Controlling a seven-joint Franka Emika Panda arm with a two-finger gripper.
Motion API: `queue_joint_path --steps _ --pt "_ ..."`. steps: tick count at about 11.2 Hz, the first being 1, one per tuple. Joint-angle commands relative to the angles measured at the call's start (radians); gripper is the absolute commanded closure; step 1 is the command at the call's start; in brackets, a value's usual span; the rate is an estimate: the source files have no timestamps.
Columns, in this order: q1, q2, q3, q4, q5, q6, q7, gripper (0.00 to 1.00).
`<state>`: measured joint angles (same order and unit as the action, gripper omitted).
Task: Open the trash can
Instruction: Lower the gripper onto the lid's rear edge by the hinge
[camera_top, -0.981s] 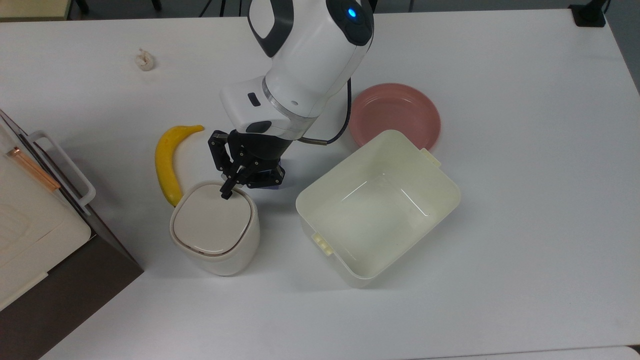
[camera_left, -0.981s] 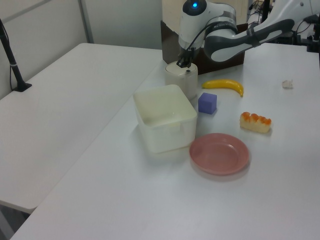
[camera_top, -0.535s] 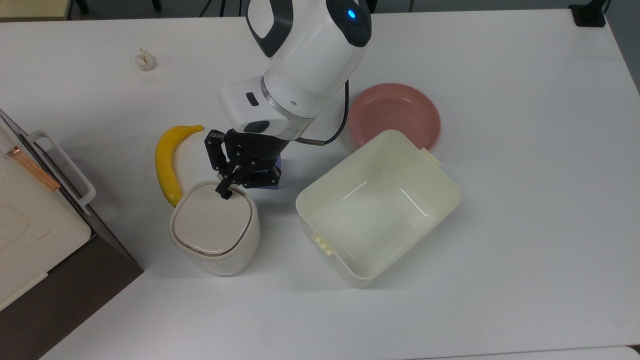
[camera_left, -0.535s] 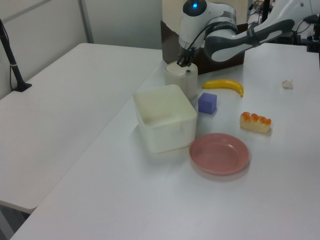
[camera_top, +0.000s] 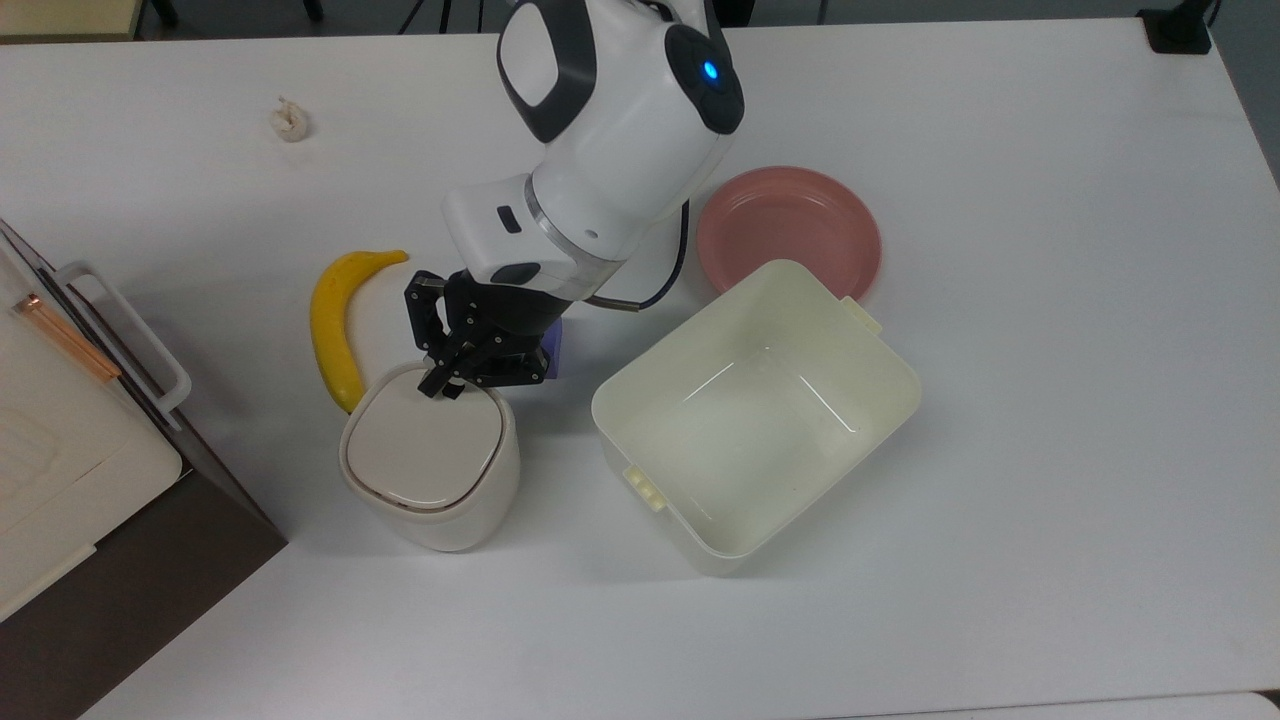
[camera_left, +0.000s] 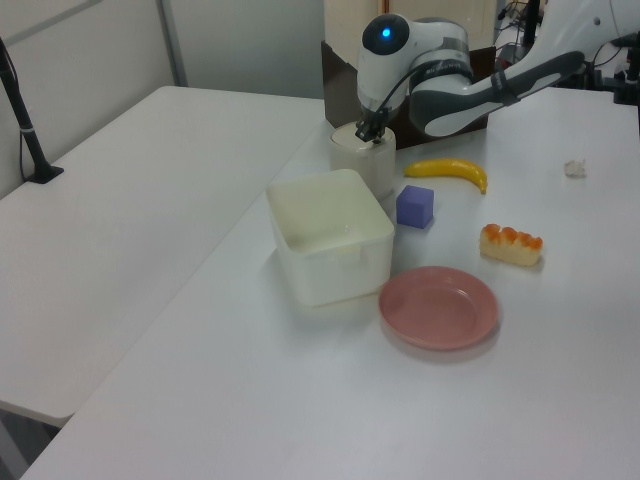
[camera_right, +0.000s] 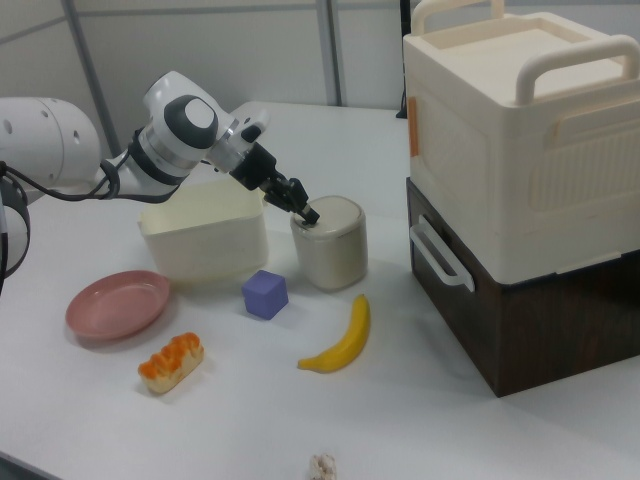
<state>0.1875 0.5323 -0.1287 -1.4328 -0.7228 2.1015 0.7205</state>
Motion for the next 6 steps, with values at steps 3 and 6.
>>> queue_joint_path --steps 3,6 --pt "0.004 -0.014 0.001 -0.041 -0.027 0.005 0.043 1.0" --pt "0.004 -0.015 0.001 -0.037 -0.023 0.005 0.045 1.0"
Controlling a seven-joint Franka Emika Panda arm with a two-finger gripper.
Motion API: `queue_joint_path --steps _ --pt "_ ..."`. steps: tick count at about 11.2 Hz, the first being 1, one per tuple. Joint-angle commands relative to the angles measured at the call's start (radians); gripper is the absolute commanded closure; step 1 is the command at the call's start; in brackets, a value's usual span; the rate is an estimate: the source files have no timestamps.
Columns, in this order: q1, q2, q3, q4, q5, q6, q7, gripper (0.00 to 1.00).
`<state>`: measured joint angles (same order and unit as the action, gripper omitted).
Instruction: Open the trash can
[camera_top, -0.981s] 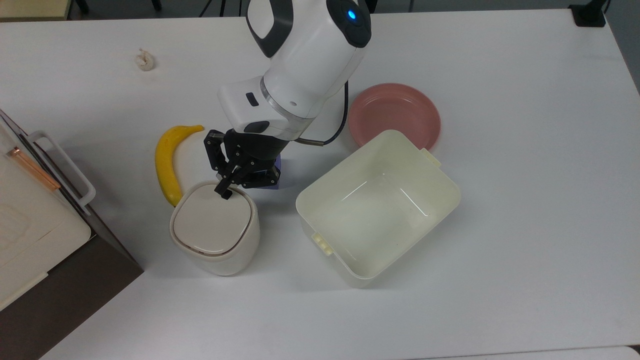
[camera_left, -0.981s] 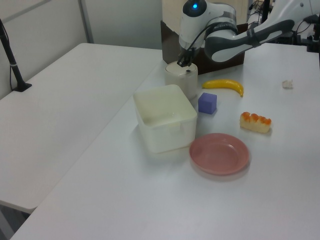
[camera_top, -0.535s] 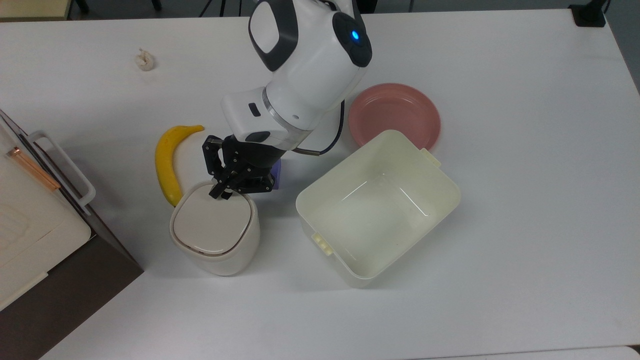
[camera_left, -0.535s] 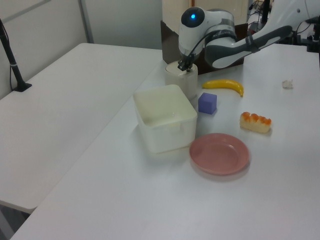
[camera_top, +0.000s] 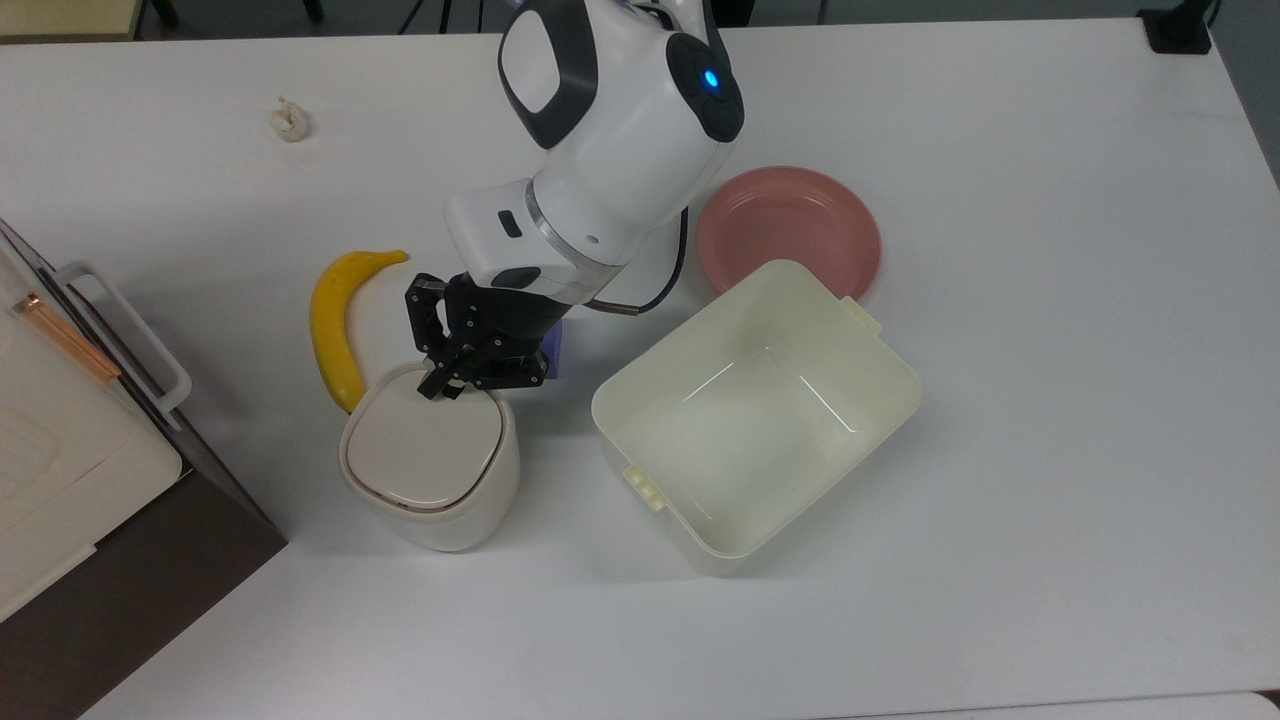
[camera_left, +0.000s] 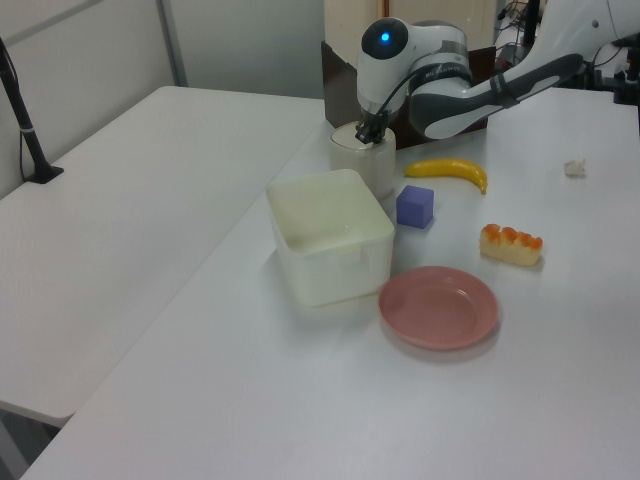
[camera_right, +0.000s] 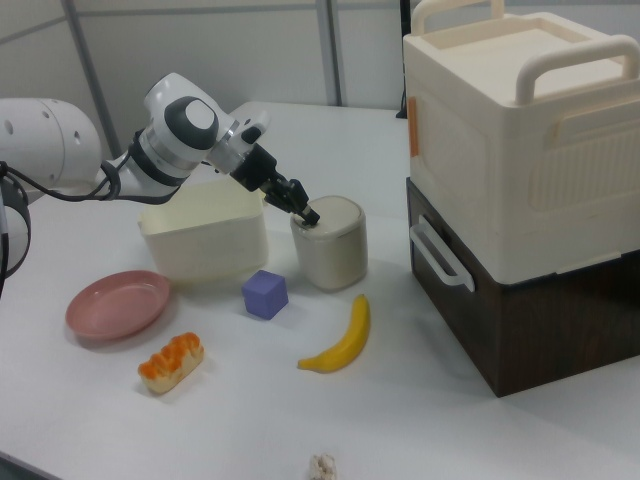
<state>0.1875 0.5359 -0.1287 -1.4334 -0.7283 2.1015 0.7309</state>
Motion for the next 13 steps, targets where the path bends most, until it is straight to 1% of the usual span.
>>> queue_joint_path --steps 1,6,7,9,13 --pt "0.004 -0.02 0.001 -0.033 -0.011 0.005 0.035 1.0" --pt "0.0 -0.033 0.001 -0.027 0.007 0.006 0.035 1.0" --pt "-0.003 -0.034 0.001 -0.01 0.026 0.005 0.032 1.0" --pt "-0.007 -0.036 0.001 -0.009 0.044 0.005 0.027 1.0" --pt "-0.007 -0.036 0.001 -0.015 0.043 0.006 0.03 1.0"
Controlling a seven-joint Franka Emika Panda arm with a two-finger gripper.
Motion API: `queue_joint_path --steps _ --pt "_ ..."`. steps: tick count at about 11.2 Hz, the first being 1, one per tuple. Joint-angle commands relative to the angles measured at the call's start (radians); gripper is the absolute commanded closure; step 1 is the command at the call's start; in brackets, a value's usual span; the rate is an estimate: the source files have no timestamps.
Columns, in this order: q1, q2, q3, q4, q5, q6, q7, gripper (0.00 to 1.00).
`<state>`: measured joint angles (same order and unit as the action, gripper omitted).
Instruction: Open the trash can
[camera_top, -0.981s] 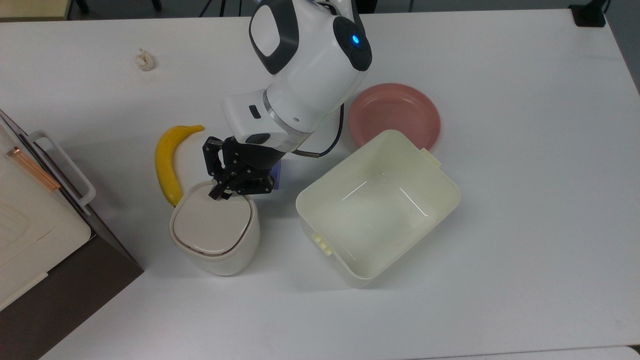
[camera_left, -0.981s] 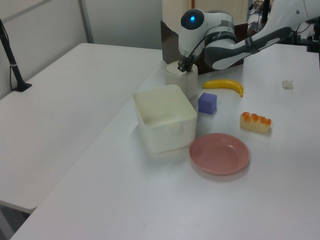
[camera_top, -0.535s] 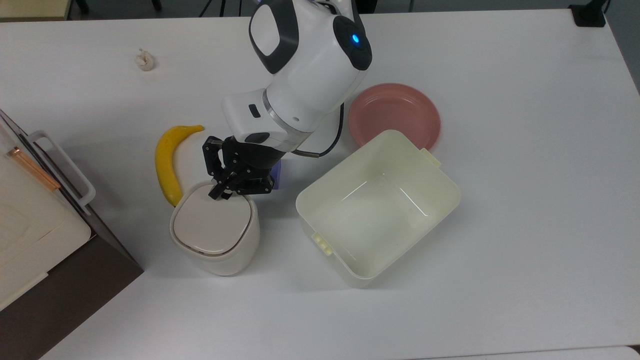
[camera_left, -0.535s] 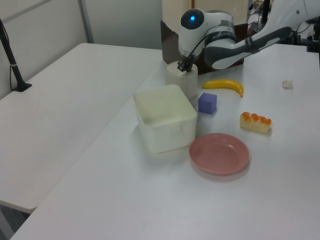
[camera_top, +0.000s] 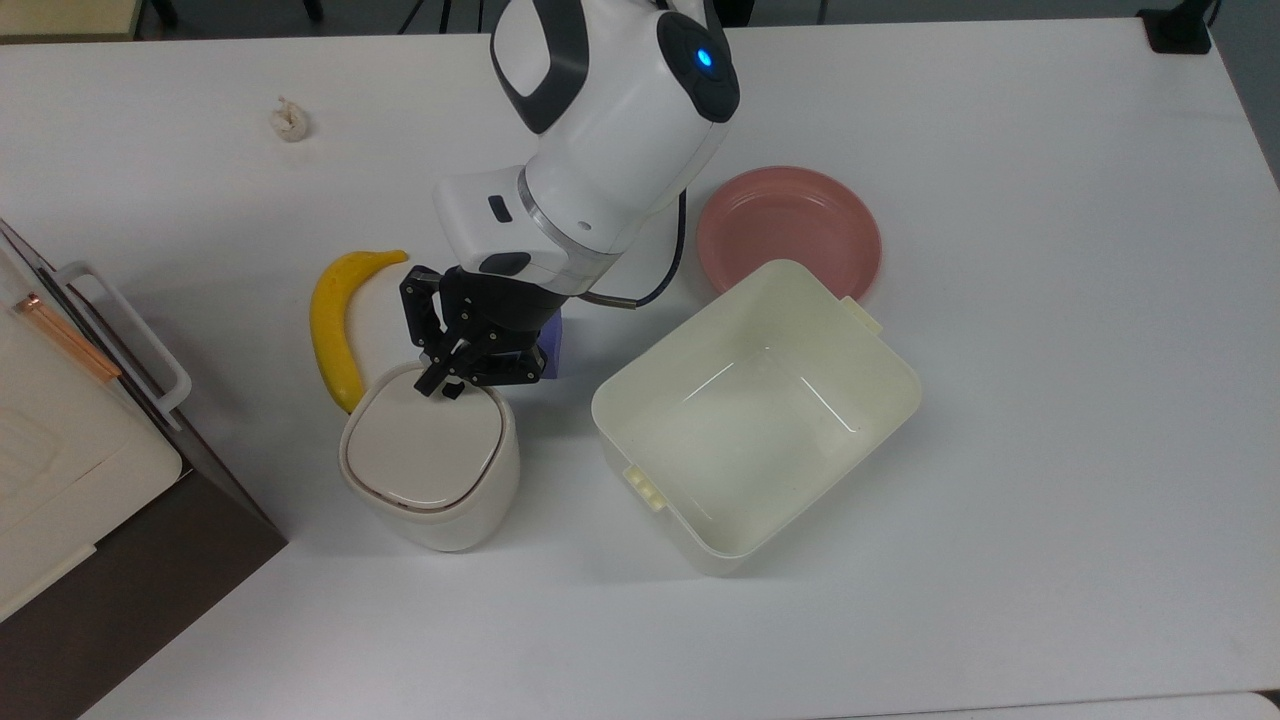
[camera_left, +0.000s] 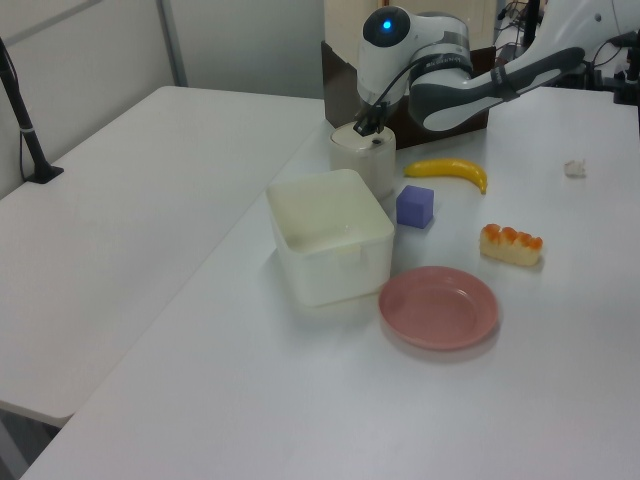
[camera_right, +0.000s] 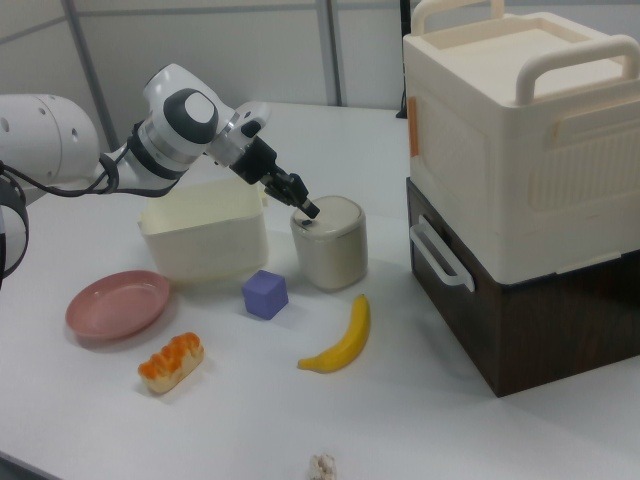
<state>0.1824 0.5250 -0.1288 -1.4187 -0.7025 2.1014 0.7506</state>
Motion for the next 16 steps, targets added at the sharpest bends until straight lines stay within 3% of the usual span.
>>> queue_joint_path --steps 1,16 --pt "-0.001 -0.023 0.006 -0.031 0.017 0.006 0.012 1.0" --pt "0.002 -0.016 0.018 -0.089 -0.014 0.057 0.064 1.0"
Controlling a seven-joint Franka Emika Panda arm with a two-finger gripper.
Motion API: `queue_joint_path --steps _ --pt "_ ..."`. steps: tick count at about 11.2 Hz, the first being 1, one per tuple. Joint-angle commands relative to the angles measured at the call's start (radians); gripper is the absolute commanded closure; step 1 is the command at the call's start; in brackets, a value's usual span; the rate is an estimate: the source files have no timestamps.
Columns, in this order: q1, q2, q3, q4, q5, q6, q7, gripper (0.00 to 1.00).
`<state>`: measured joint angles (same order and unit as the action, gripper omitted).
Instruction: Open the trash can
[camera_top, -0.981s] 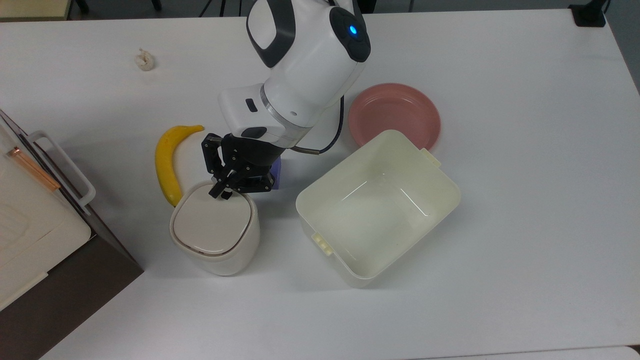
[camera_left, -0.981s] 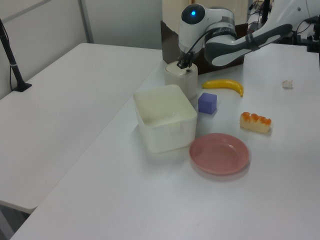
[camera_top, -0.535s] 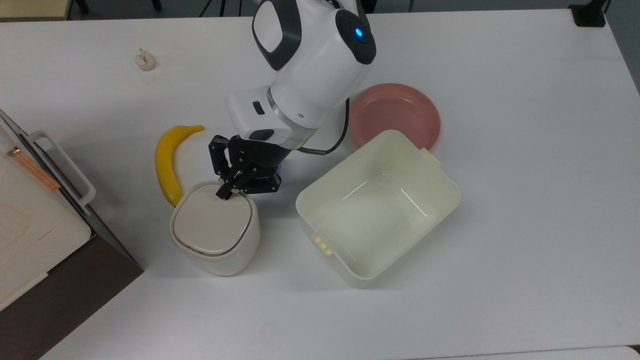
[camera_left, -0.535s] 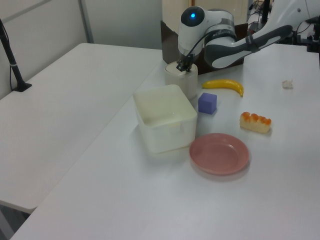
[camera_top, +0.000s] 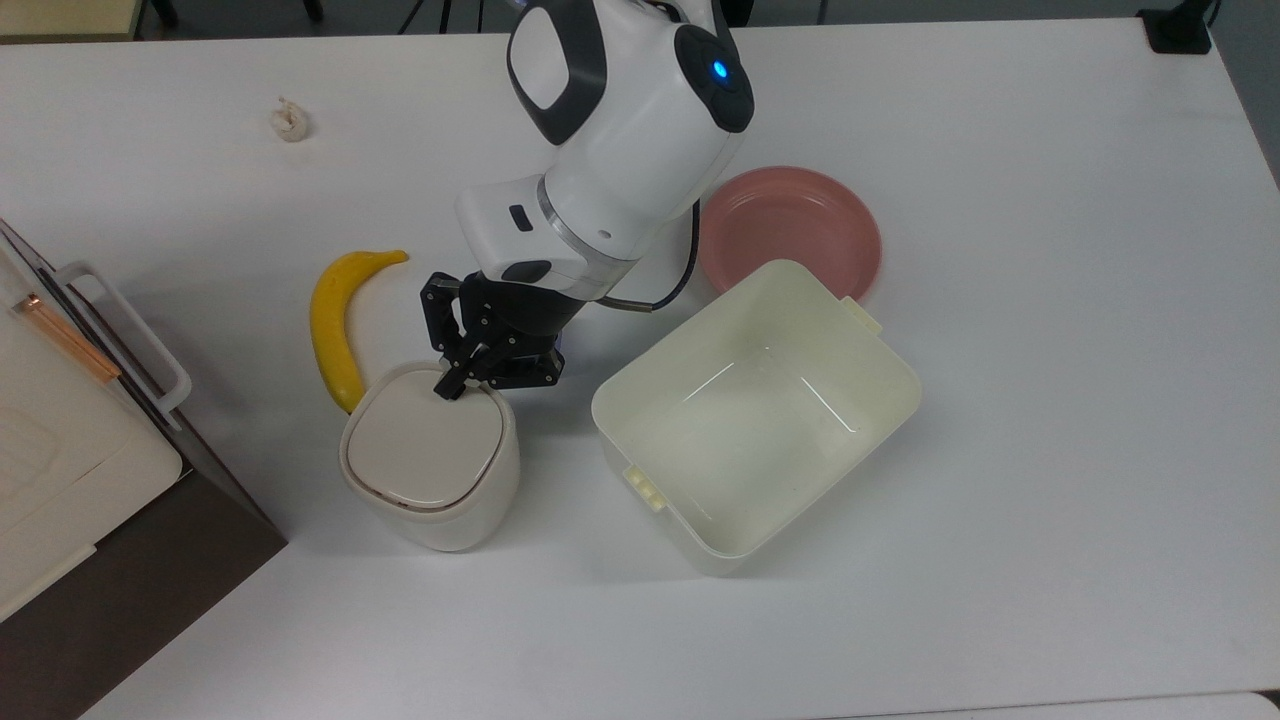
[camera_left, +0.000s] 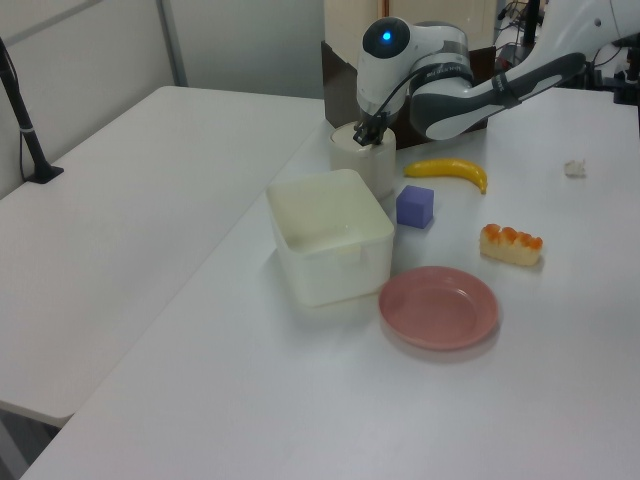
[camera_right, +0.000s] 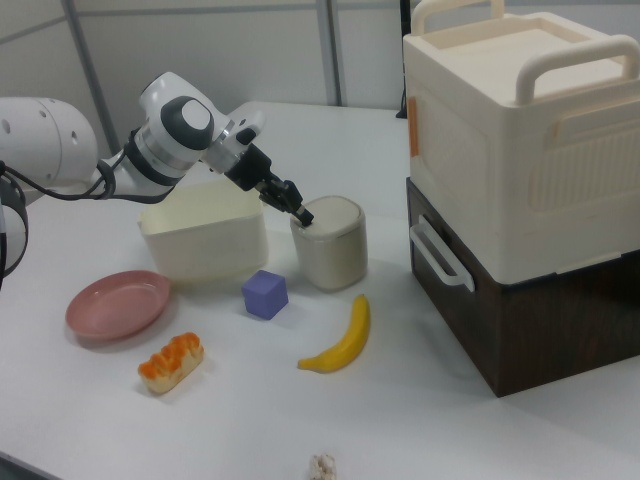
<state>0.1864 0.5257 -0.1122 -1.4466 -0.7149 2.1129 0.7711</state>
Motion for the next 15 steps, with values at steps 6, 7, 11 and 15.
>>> queue_joint_path --steps 6,7,11,15 --pt "-0.116 -0.147 -0.007 0.029 0.365 0.042 -0.186 1.0" --pt "-0.128 -0.159 -0.01 0.041 0.403 0.042 -0.2 1.0" --pt "-0.156 -0.183 -0.011 0.061 0.469 0.03 -0.286 1.0" --pt "-0.229 -0.334 -0.012 0.026 0.741 -0.256 -0.766 1.0"
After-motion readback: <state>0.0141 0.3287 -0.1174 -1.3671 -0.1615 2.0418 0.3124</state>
